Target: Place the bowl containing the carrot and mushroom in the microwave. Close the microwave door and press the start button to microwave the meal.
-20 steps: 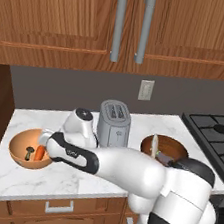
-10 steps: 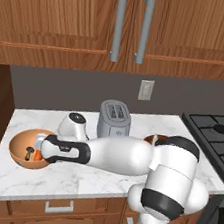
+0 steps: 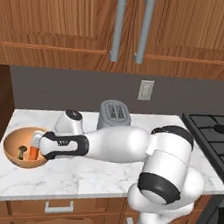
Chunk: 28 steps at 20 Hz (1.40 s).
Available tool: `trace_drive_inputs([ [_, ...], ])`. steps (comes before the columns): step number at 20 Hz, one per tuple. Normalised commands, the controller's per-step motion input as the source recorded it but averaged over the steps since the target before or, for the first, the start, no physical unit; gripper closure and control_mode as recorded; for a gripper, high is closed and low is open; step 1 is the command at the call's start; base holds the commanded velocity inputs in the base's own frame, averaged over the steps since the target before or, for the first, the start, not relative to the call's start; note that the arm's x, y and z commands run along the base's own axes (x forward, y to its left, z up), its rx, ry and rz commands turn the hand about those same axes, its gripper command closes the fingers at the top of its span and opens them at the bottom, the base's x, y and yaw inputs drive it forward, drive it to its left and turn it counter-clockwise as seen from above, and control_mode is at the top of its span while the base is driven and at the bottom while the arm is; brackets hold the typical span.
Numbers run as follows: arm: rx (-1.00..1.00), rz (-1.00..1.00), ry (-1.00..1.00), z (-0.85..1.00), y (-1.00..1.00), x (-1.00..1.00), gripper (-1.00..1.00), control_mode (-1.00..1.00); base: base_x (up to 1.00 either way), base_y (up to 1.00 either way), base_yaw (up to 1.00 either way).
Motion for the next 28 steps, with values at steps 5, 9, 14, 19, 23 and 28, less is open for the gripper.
trace_drive_inputs([
  [5, 0.00, 0.00, 0.00, 0.00, -0.04, 0.00, 1.00, -1.00, 0.00, 0.00, 0.00],
  [9, 0.02, -0.05, 0.00, 0.30, -0.41, -0.11, 1.00, -1.00, 0.00, 0.00, 0.00],
  [14, 0.07, -0.09, -0.01, 0.60, -0.71, -0.28, 1.00, -1.00, 0.00, 0.00, 0.00],
  [19, 0.12, -0.12, -0.04, 0.52, -0.89, -0.53, 1.00, -1.00, 0.00, 0.00, 0.00],
  [23, 0.04, -0.14, -0.01, 0.49, -0.89, -0.69, 1.00, -1.00, 0.00, 0.00, 0.00],
  [28, 0.01, -0.16, 0.00, 0.70, -0.96, -0.60, 1.00, -1.00, 0.00, 0.00, 0.00],
])
